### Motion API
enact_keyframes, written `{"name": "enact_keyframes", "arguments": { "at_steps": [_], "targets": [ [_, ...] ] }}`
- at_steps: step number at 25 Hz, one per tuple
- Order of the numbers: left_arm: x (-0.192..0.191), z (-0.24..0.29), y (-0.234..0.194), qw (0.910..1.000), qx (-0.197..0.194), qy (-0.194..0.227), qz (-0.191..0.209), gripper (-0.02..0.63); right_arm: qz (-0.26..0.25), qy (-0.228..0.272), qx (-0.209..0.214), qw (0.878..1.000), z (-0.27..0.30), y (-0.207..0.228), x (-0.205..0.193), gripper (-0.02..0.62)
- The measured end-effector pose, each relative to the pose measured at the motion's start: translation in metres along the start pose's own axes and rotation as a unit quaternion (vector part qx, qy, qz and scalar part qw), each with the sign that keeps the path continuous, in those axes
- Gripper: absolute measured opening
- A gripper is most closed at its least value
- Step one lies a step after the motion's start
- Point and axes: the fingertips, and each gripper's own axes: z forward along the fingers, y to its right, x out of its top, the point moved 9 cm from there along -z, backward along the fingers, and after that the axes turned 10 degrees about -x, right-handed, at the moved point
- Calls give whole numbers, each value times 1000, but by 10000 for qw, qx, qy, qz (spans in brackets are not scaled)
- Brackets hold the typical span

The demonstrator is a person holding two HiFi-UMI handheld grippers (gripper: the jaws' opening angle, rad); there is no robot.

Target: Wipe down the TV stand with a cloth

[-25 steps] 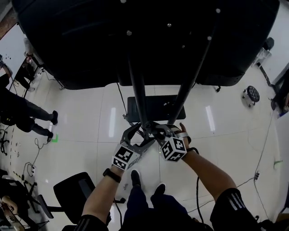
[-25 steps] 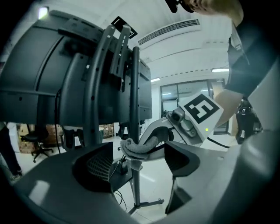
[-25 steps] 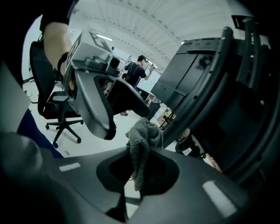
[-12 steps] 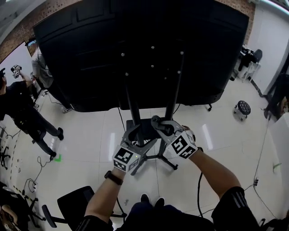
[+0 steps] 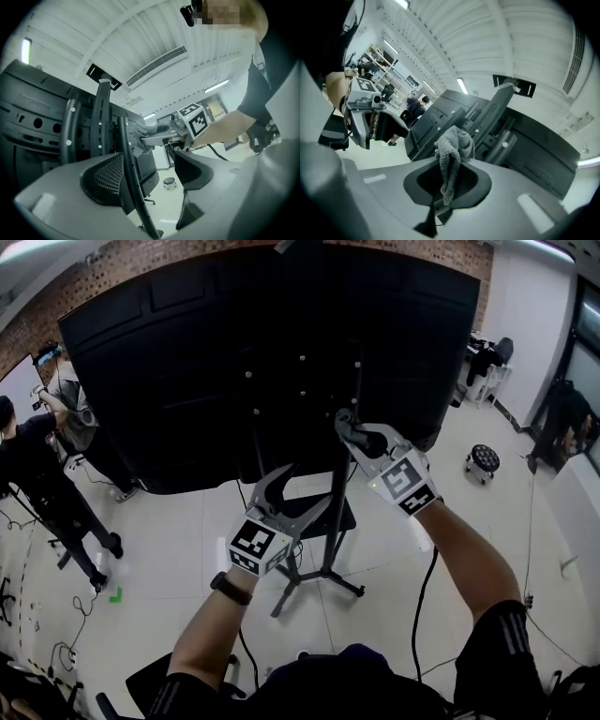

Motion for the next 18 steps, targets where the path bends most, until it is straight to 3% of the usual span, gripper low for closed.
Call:
{"name": "enact_keyframes", "arguments": {
  "at_steps": [7, 13, 18],
  "targets": [
    [32, 32, -13, 9995, -182, -39, 244, 362, -208, 40, -255, 9994, -2, 70, 21, 21],
    [55, 69, -32, 9992, -16, -97, 376, 362, -512, 187, -170, 9984, 11, 120, 27, 26],
    [70, 100, -44, 9986, 165, -118, 495, 362, -1236, 437, 17, 9914, 31, 145, 35, 28]
  ]
}}
